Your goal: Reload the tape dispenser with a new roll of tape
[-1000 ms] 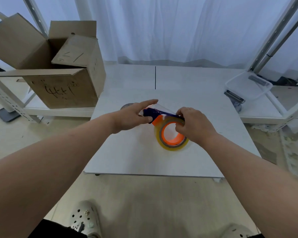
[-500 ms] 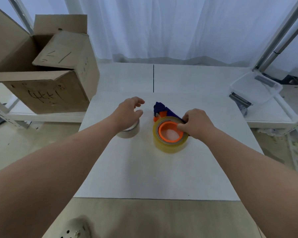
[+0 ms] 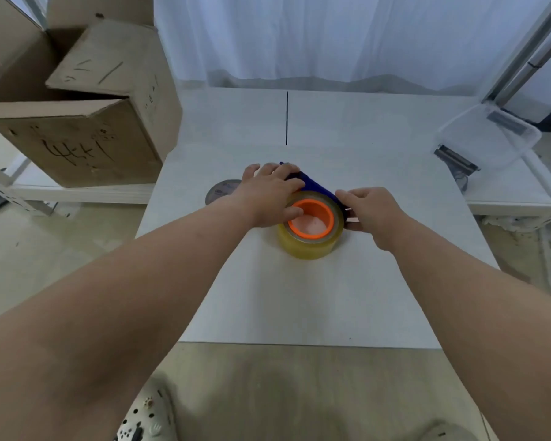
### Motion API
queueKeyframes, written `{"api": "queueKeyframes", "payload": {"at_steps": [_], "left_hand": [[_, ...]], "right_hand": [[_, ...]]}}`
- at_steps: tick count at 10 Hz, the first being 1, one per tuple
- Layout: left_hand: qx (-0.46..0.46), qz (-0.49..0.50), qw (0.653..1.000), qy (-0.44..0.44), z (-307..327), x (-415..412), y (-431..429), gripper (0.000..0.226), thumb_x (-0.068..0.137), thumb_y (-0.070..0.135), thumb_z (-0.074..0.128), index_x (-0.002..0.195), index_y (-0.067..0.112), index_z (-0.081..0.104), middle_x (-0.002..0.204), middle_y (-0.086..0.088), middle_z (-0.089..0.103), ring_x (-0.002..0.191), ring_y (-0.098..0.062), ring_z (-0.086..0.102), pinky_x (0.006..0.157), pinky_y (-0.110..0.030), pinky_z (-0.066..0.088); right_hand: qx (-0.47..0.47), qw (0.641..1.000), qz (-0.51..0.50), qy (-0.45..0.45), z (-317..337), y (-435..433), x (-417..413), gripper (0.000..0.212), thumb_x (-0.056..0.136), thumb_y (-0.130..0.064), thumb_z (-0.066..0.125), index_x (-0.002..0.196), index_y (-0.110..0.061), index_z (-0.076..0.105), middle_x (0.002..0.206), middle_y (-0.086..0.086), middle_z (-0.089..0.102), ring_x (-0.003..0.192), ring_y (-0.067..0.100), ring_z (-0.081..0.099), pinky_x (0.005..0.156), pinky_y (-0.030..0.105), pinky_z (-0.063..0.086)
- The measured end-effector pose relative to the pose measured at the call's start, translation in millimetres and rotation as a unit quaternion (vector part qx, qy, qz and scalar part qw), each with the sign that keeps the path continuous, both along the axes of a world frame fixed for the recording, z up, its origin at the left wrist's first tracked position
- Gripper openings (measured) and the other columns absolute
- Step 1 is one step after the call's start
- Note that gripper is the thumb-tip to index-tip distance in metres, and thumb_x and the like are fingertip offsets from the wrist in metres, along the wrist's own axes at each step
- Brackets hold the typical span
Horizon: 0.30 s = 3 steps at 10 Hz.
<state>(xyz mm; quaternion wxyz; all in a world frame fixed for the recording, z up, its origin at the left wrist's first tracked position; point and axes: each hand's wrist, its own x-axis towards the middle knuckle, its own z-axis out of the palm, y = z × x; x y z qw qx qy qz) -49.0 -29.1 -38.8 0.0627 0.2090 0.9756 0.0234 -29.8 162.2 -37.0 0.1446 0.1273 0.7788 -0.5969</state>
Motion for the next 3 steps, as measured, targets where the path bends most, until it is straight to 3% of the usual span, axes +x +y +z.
{"api": "queueKeyframes", "payload": {"at_steps": [1,3], "left_hand": [[0.016,0.01,1.0,-0.002,-2.0,0.6,1.0,0.062,0.088,0.054,0.047,0.142,0.029,0.03,0.152,0.005,0.022,0.139,-0.025,0.02,0.112,-0.047,0.014],[0.068,0.012,0.998,0.007,1.4,3.9,-3.5,0.054,0.091,0.049,0.045,0.136,0.022,0.032,0.146,0.0,0.032,0.133,-0.026,0.031,0.109,-0.045,0.02]], "right_hand": [[-0.005,1.0,-0.016,0.008,-1.7,2.6,-0.4,0.015,0.091,-0.013,0.061,0.078,-0.006,0.065,0.079,0.007,0.066,0.069,0.015,0.065,0.057,0.022,0.058],[0.055,0.998,-0.027,0.014,-4.5,4.8,-4.3,0.013,0.091,-0.012,0.058,0.094,-0.002,0.064,0.088,0.013,0.066,0.077,0.022,0.066,0.07,0.032,0.058]]}}
